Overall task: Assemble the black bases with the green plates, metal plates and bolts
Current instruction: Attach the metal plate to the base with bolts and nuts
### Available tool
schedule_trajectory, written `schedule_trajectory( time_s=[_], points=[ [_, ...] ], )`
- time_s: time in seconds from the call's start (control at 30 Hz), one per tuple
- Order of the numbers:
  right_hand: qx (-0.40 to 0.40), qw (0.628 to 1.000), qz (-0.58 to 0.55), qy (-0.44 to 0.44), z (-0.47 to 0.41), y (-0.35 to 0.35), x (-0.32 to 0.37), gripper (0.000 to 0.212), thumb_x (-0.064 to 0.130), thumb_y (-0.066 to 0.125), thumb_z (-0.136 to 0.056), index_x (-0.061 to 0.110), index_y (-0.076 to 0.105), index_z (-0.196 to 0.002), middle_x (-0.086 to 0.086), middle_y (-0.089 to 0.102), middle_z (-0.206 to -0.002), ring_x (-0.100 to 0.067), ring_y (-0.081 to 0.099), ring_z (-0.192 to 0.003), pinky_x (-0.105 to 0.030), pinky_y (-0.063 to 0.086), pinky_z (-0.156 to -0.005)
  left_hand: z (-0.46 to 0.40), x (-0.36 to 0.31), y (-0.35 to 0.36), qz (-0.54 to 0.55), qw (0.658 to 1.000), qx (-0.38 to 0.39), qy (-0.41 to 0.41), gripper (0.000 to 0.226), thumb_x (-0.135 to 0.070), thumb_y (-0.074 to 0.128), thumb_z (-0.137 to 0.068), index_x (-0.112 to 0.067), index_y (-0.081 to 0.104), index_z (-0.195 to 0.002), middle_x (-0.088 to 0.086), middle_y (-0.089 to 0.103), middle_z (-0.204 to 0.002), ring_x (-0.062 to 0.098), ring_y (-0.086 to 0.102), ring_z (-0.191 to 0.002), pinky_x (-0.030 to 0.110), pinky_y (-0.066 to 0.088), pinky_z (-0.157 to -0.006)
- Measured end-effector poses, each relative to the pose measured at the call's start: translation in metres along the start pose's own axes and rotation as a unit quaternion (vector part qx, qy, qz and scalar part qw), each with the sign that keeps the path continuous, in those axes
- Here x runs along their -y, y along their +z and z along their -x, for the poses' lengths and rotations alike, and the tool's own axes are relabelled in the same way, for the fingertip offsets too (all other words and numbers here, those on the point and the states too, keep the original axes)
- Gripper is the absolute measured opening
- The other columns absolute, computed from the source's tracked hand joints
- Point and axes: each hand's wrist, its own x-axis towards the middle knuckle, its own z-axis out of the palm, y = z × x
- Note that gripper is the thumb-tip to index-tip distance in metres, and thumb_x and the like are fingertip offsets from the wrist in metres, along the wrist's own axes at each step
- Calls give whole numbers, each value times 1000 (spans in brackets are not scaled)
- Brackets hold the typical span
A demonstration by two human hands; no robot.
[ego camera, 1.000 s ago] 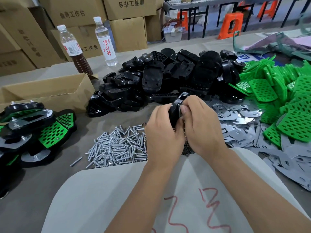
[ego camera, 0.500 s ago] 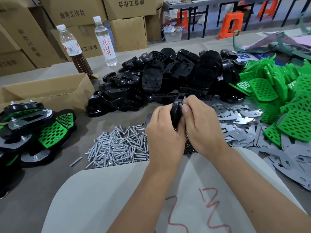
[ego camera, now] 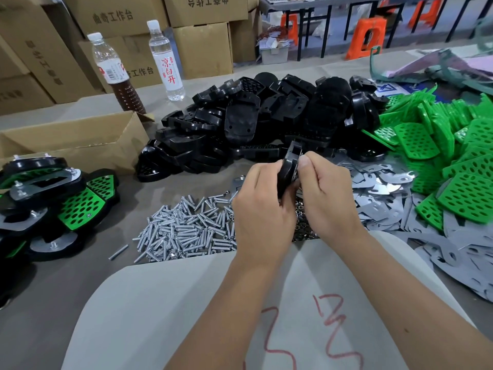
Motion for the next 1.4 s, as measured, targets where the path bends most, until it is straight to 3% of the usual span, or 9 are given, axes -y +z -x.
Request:
schedule_trajectory(
  time_s=[0.17,0.33,0.53,0.7,0.83,1.03,1.1,1.23,1.4],
  points=[
    [69,988,136,-2,-4,-10,-12,34,41,47,-107,20,49,-80,7,51,-65,-17,50,-63,-41,43,-60,-9,9,-9,77,977,-68,-187,17,-16,80,-86,-22,66,-92,-9,66,-82,12,61,-74,29,49,-68],
    [233,906,353,19,-5,-12,-8,28,59,62,-95,32,58,-101,9,50,-103,-22,59,-86,-36,45,-72,-17,24,-9,262,865,-94,-419,32,-3,80,-82,-18,56,-97,11,70,-96,25,68,-81,43,61,-72],
    [226,915,335,-7,-1,-7,-2,24,41,65,-100,24,55,-86,6,47,-95,-23,58,-80,-38,46,-68,-21,24,-10,343,835,-61,-426,52,-5,74,-60,-27,68,-108,1,73,-102,11,71,-84,22,57,-66],
    [88,982,165,-19,-2,-4,-9,21,21,71,-98,15,58,-83,4,57,-75,-17,53,-69,-40,48,-66,-23,22,-11,390,799,-88,-449,20,-19,75,-90,-14,73,-109,16,75,-113,43,69,-111,62,56,-98],
    [-29,999,9,-9,-4,-5,-7,9,10,75,-94,15,69,-89,6,65,-74,-11,60,-69,-21,50,-64,-22,19,-11,382,822,-52,-419,14,-22,66,-102,-22,77,-111,4,79,-113,28,72,-114,50,57,-101],
    [-52,995,-82,5,-5,-7,-8,15,8,79,-90,21,81,-98,15,71,-82,-13,65,-70,-34,55,-69,-18,19,-10,358,863,13,-356,14,-21,65,-103,-29,77,-103,-4,78,-106,10,72,-98,24,56,-81],
    [-55,992,-114,12,-4,-7,-6,19,5,80,-89,21,81,-99,10,73,-82,-16,67,-70,-34,57,-64,-18,18,-11,344,867,14,-360,9,-25,69,-98,-20,75,-102,2,77,-102,11,70,-93,30,55,-81],
    [-58,981,-181,22,-3,-7,-1,16,7,82,-88,20,78,-95,1,74,-80,-21,72,-68,-24,54,-49,-17,14,-12,331,861,31,-385,28,-23,76,-78,-18,65,-104,18,68,-103,34,67,-94,66,55,-94],
    [-53,985,-160,22,-2,-6,0,16,9,82,-88,24,81,-94,4,75,-80,-18,68,-65,-24,53,-48,-16,13,-12,293,894,80,-329,33,-9,71,-88,-38,71,-104,5,73,-102,35,69,-101,65,56,-89]
  ],
)
